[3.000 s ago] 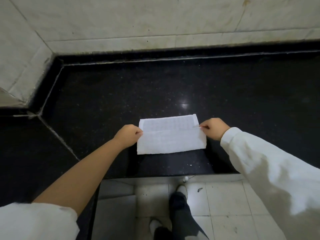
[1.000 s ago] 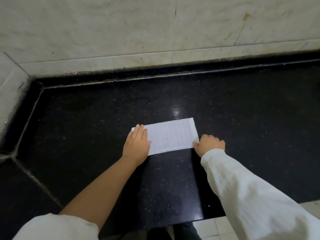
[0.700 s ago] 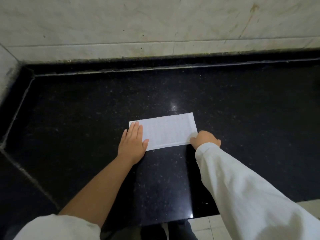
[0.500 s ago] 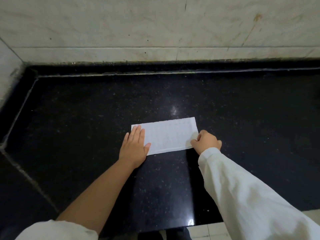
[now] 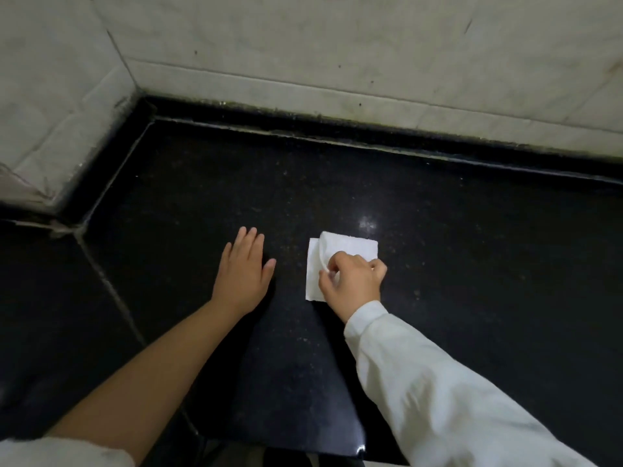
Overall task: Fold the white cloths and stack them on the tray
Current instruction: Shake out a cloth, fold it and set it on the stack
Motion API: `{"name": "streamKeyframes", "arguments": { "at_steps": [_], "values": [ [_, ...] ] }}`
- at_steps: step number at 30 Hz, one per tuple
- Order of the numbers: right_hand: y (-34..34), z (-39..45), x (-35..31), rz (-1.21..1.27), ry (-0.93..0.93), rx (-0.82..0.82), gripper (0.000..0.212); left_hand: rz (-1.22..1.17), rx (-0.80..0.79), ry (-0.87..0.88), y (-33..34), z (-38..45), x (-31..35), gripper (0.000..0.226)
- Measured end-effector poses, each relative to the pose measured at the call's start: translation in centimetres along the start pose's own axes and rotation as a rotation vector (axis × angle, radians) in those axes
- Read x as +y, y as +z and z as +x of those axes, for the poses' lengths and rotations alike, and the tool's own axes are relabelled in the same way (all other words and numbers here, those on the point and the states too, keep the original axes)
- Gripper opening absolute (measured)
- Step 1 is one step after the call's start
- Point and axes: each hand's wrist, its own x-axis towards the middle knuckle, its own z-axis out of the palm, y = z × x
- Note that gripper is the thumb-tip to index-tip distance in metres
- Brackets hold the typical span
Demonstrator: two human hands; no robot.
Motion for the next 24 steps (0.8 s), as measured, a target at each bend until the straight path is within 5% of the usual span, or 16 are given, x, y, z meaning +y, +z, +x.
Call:
{"name": "streamKeyframes", "arguments": {
  "at_steps": [6, 12, 16, 21, 24],
  "values": [
    [2.8, -0.1, 0.2, -0.247, -0.119, -0.108, 0.022, -0.011, -0.028, 0.009, -0.1, -0.8, -1.9, 0.053],
    [1.9, -0.4, 0.4, -0.239, -0.284, 0.205, 0.019, -0.058, -0.032, 0.061, 0.5, -0.5, -0.9, 0.052],
    [2.7, -1.1, 0.9, -0.287, -0.468, 0.172, 0.024, -0.087, -0.015, 0.082, 0.4, 0.0, -0.4, 0.051],
    [2.7, -0.7, 1.1, -0.33, -0.473, -0.067, 0.023, -0.072, -0.02, 0.129, 0.5, -0.4, -0.2, 0.05],
    [0.9, -0.4, 2.0, -0.316, -0.437, -0.278, 0.043, -0.11, -0.009, 0.115, 0.7, -0.5, 0.1, 0.048]
  ]
}}
